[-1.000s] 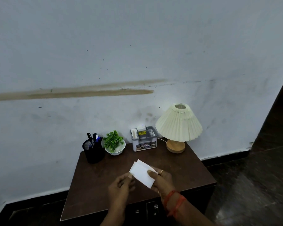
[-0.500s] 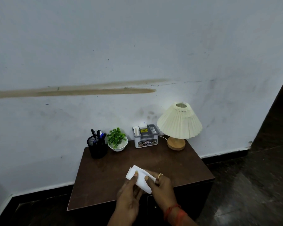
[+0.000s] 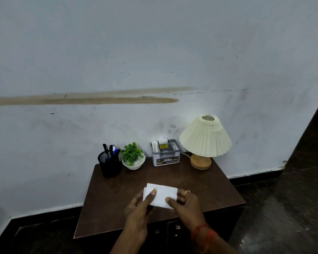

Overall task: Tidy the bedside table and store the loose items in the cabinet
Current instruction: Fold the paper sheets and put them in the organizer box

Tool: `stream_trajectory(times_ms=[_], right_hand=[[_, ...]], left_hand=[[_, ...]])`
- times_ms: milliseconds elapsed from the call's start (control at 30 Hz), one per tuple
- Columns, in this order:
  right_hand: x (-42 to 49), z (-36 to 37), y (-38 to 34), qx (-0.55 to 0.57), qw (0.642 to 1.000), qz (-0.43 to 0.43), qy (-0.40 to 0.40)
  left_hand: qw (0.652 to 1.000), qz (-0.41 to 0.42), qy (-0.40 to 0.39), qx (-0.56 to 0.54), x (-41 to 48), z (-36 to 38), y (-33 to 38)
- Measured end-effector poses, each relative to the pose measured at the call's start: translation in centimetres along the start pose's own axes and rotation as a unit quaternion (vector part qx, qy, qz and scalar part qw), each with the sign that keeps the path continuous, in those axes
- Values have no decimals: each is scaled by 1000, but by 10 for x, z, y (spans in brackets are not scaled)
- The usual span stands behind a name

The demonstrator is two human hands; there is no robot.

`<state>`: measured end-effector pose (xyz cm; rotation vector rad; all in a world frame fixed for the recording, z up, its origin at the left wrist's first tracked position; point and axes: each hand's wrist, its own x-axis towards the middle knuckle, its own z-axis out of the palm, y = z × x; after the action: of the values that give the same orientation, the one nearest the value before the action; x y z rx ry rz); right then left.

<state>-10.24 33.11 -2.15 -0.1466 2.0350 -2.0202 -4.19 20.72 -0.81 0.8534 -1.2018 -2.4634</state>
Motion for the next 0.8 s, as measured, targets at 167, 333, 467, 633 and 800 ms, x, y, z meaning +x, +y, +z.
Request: stream_trajectory(times_ms=[167, 333, 467, 633, 800], right_hand=[[25, -16, -29, -185, 975, -127, 6], [44, -24, -46, -361, 898, -248, -48], [56, -23, -52, -451, 837, -290, -108], [72, -20, -57, -503, 796, -309, -135], [92, -18, -63, -512, 786, -325, -121]], left_hand=[[985, 81, 0, 153, 21, -14, 5], [906, 211, -57, 362, 43, -13, 20], [858, 264, -103, 429, 49, 4, 32], [817, 289, -116, 485, 64, 15, 44], [791, 321, -109, 509, 80, 30, 56]])
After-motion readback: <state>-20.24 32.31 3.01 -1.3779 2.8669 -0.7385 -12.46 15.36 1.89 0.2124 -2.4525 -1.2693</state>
